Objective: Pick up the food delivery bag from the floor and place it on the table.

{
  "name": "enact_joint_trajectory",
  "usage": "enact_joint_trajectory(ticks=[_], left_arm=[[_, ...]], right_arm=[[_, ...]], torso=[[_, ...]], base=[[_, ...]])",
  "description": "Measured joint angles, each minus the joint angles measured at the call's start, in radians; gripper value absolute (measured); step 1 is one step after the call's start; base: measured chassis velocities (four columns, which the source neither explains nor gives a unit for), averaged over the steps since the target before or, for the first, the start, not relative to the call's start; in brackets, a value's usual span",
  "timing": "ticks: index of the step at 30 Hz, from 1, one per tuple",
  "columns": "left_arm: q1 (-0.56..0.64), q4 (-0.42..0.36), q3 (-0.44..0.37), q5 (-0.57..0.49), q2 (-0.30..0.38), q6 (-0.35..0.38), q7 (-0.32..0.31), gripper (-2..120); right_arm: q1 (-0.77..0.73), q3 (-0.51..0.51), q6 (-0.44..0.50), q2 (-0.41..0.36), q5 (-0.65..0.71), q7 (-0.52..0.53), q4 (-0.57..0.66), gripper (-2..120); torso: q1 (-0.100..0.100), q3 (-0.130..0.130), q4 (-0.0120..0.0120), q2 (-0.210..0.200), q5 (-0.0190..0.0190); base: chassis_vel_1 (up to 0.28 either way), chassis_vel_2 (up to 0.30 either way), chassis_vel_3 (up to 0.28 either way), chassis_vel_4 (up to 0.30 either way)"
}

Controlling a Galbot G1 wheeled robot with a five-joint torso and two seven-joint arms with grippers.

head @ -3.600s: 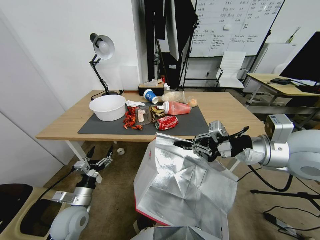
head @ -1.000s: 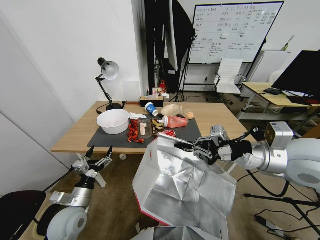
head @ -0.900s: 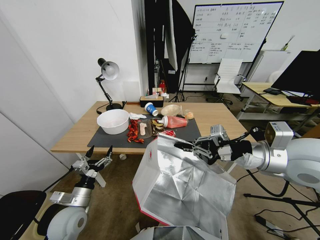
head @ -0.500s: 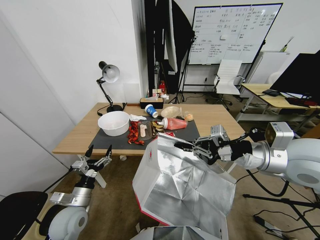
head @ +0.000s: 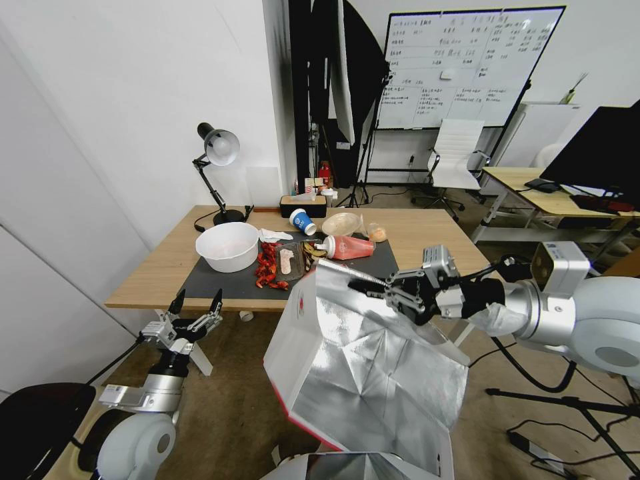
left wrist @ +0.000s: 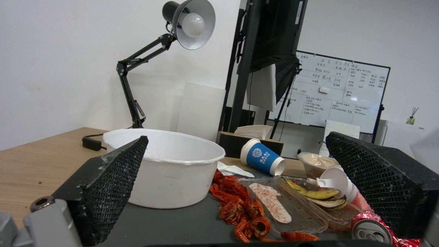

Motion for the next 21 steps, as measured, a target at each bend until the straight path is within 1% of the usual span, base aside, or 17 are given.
enact_joint_trajectory(ticks=[1, 2, 3, 5, 6, 7, 10, 12, 14, 15, 16, 18, 21], left_arm=[[-0.004, 0.004, 0.004, 0.001, -0.001, 0.000, 0.000, 100], [-0.006, 0.007, 0.008, 0.001, -0.001, 0.000, 0.000, 100], [-0.006, 0.007, 0.008, 0.001, -0.001, 0.000, 0.000, 100], [-0.011, 0.016, 0.016, 0.002, -0.003, 0.000, 0.000, 100], [-0.013, 0.020, 0.020, 0.004, -0.004, 0.000, 0.000, 100], [-0.013, 0.020, 0.020, 0.004, -0.004, 0.000, 0.000, 100], [-0.023, 0.028, 0.030, 0.006, -0.004, 0.003, 0.000, 100], [-0.026, 0.030, 0.032, 0.007, -0.004, 0.004, 0.000, 100], [-0.032, 0.034, 0.035, 0.007, -0.002, 0.006, 0.000, 100], [-0.033, 0.036, 0.036, 0.007, -0.002, 0.006, 0.000, 100], [-0.033, 0.036, 0.036, 0.007, -0.002, 0.006, 0.000, 100], [-0.034, 0.044, 0.038, 0.008, -0.002, 0.006, 0.000, 100], [-0.037, 0.052, 0.040, 0.009, -0.003, 0.005, 0.000, 100]], right_arm=[[0.007, 0.012, 0.022, 0.008, 0.028, 0.073, 0.000, 0], [0.014, 0.019, 0.030, 0.012, 0.042, 0.125, 0.000, 0], [0.014, 0.019, 0.030, 0.012, 0.042, 0.125, 0.000, 0], [0.024, 0.034, 0.036, 0.024, 0.062, 0.227, -0.006, 0], [0.027, 0.044, 0.036, 0.033, 0.068, 0.261, -0.016, 0], [0.027, 0.044, 0.036, 0.033, 0.068, 0.261, -0.016, 0], [0.044, 0.078, 0.029, 0.063, 0.089, 0.335, -0.066, 0], [0.054, 0.080, 0.025, 0.069, 0.091, 0.345, -0.083, 0], [0.096, 0.075, 0.014, 0.077, 0.098, 0.370, -0.142, 0], [0.125, 0.060, 0.010, 0.078, 0.098, 0.377, -0.172, 0], [0.125, 0.060, 0.010, 0.078, 0.098, 0.377, -0.172, 0], [0.225, -0.010, -0.007, 0.080, 0.109, 0.407, -0.248, 0], [0.276, -0.051, -0.016, 0.082, 0.122, 0.428, -0.295, 0]], torso=[[0.000, 0.000, -0.0001, -0.001, 0.0000], [0.000, -0.001, 0.0000, -0.001, -0.0001], [0.000, -0.001, 0.0000, -0.001, -0.0001], [-0.001, -0.001, 0.0001, -0.002, -0.0001], [-0.001, -0.001, 0.0000, -0.002, -0.0001], [-0.001, -0.001, 0.0000, -0.002, -0.0001], [-0.001, -0.002, -0.0003, -0.003, 0.0000], [-0.001, -0.002, -0.0002, -0.003, 0.0001], [-0.002, -0.002, -0.0002, -0.004, 0.0000], [-0.002, -0.002, -0.0002, -0.004, 0.0000], [-0.002, -0.002, -0.0002, -0.004, 0.0000], [-0.002, -0.002, 0.0000, -0.004, 0.0001], [-0.002, -0.002, 0.0003, -0.005, -0.0001]], base=[[0.000, 0.000, 0.000, 0.000], [0.000, 0.000, 0.000, 0.000], [0.000, 0.000, 0.000, 0.000], [0.000, 0.000, 0.000, 0.000], [0.000, 0.000, 0.000, 0.000], [0.000, 0.000, 0.000, 0.000], [0.000, 0.000, 0.000, 0.000], [0.000, 0.000, 0.000, 0.000], [0.000, 0.000, 0.000, 0.000], [0.000, 0.000, 0.000, 0.000], [0.000, 0.000, 0.000, 0.000], [0.000, 0.000, 0.000, 0.000], [0.000, 0.000, 0.000, 0.000]])
